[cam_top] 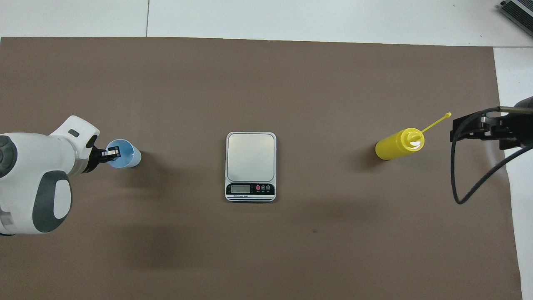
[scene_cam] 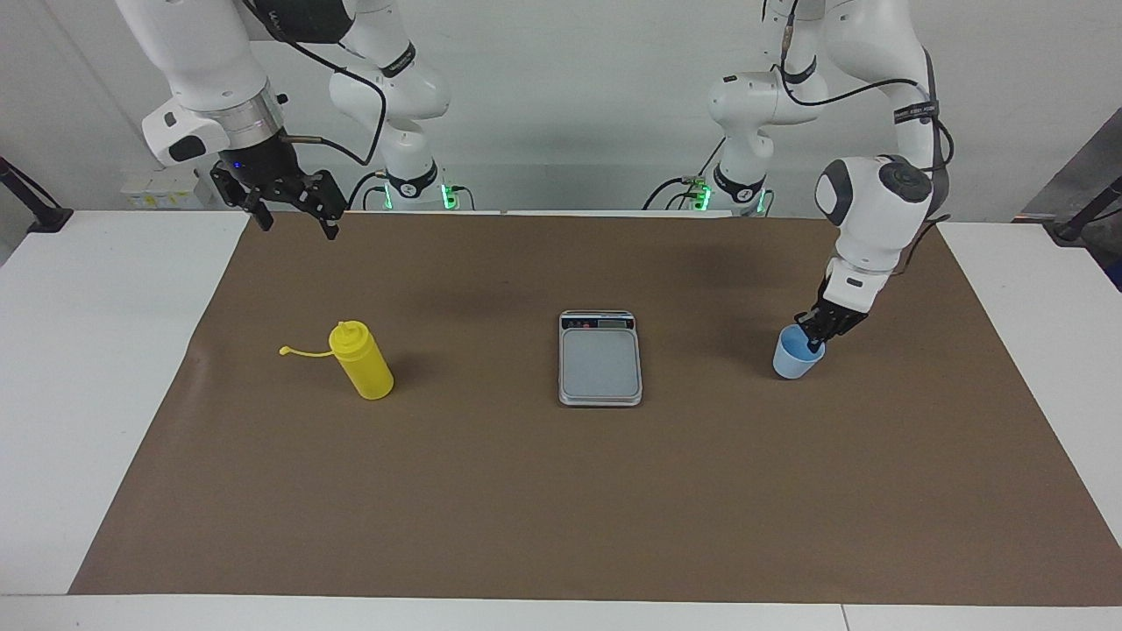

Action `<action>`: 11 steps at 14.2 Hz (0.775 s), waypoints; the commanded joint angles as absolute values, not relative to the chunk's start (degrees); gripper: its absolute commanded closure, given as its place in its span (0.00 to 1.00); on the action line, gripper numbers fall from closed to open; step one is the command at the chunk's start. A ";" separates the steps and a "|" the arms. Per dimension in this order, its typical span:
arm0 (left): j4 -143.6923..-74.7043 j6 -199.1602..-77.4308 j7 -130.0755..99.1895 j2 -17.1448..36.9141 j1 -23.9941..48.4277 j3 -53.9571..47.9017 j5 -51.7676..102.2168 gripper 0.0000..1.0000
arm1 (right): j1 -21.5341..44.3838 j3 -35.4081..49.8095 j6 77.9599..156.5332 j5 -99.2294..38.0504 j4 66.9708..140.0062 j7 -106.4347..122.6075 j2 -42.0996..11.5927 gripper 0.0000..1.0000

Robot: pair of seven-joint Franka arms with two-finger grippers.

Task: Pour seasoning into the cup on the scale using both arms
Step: 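Close the left gripper on the cup rim and lift it, then carry the cup with the left gripper onto the scale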

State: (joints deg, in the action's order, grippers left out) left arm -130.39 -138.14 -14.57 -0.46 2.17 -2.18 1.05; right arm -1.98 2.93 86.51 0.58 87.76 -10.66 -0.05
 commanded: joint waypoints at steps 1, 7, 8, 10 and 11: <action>-126.22 -135.26 -20.98 1.58 5.70 -1.49 1.49 1.00 | -2.64 3.08 86.66 -0.70 89.21 -10.20 1.23 0.00; -123.84 -135.18 -33.90 2.54 11.68 -1.49 1.49 1.00 | -2.64 3.08 86.66 -0.70 89.21 -10.20 1.23 0.00; -123.14 -135.18 -36.36 2.72 12.91 -1.49 1.49 1.00 | -2.64 3.08 86.66 -0.70 89.21 -10.20 1.23 0.00; -122.61 -134.91 -39.97 2.81 14.93 -1.49 1.67 1.00 | -2.64 3.08 86.66 -0.70 89.21 -10.20 1.23 0.00; -122.43 -134.91 -41.47 2.81 15.90 -1.49 2.37 1.00 | -2.64 3.08 86.66 -0.70 89.21 -10.20 1.23 0.00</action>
